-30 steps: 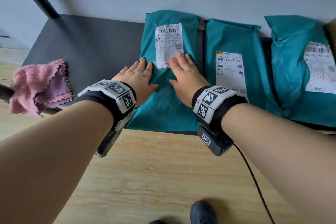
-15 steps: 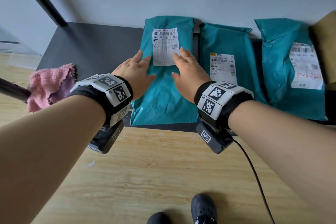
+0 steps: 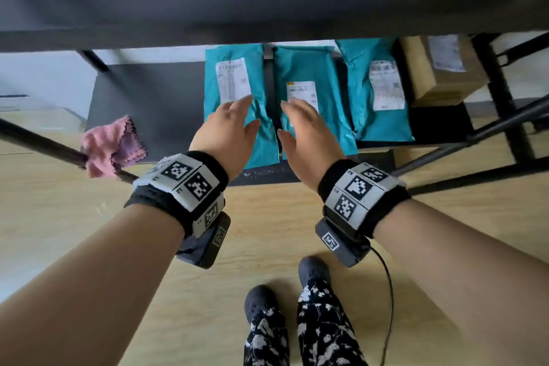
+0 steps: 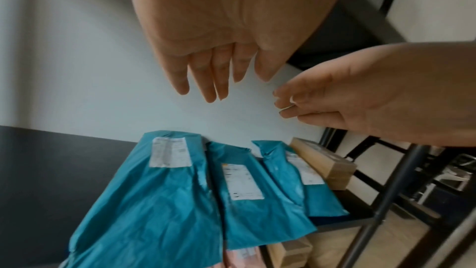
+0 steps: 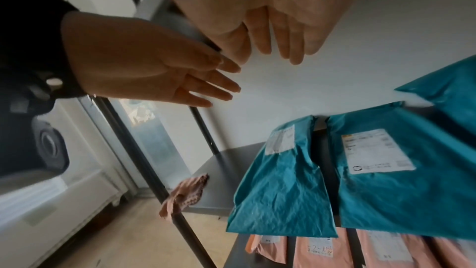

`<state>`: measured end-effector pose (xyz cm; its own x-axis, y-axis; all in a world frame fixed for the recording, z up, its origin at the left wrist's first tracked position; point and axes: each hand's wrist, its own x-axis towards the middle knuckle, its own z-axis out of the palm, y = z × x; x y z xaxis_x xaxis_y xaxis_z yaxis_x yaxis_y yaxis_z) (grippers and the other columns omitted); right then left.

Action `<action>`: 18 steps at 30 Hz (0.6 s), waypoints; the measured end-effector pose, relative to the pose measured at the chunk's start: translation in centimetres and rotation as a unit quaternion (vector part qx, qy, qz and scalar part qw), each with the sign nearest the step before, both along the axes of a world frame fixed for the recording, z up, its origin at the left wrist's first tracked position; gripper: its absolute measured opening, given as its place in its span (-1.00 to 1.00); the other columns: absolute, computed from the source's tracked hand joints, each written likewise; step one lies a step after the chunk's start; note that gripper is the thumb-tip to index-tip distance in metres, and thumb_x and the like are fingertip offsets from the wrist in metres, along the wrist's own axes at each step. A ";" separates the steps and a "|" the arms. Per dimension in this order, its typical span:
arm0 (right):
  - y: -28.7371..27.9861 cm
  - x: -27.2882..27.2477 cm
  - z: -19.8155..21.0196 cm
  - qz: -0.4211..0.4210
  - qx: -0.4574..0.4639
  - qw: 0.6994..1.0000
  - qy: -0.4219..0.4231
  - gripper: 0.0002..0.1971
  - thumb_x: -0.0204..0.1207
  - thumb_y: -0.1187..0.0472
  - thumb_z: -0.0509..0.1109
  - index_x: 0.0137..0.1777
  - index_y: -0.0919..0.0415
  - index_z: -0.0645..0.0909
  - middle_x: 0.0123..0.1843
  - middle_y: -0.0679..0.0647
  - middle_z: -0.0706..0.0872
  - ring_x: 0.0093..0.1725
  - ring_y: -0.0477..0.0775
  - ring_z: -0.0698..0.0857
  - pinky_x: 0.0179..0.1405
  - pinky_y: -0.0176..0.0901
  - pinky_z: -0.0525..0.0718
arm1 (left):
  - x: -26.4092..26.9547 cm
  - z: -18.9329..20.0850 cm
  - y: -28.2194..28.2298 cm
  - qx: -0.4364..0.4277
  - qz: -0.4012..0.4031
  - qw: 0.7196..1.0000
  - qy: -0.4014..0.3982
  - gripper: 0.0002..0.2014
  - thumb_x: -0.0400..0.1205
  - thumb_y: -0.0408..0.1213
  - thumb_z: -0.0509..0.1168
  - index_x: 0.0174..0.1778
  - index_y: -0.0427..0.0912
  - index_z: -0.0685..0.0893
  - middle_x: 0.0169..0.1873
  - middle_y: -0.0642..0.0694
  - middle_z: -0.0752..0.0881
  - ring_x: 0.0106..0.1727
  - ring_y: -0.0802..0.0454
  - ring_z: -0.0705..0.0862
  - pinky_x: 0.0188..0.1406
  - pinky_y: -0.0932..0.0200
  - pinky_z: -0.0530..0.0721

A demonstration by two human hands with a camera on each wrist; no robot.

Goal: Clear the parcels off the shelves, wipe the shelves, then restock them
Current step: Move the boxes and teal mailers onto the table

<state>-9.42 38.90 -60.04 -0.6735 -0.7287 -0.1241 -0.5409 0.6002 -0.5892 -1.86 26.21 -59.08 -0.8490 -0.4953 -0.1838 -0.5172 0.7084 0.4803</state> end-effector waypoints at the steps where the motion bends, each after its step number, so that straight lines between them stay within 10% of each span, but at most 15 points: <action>1: 1.3 0.3 1.4 -0.013 -0.007 1.000 -0.001 -0.52 0.70 0.21 0.13 0.60 0.23 0.22 0.63 0.10 0.22 0.61 0.02 0.20 0.51 -0.20 0.20 | 0.2 1.1 1.2 0.007 -0.012 1.000 0.006 -0.52 0.72 -0.14 0.09 0.58 -0.13 0.28 0.43 -0.21 0.48 0.42 -0.19 0.46 0.34 -0.04 0.48; 18: 26.2 -8.9 20.2 -0.265 -0.087 0.951 0.135 -0.63 0.65 0.25 0.22 0.43 0.30 0.47 0.36 0.19 0.54 0.38 0.10 0.51 0.29 -0.41 0.31 | -13.0 18.8 22.6 0.030 -0.223 0.969 0.107 -0.51 0.71 -0.15 0.11 0.59 -0.08 0.27 0.40 -0.20 0.52 0.41 -0.16 0.48 0.41 -0.03 0.43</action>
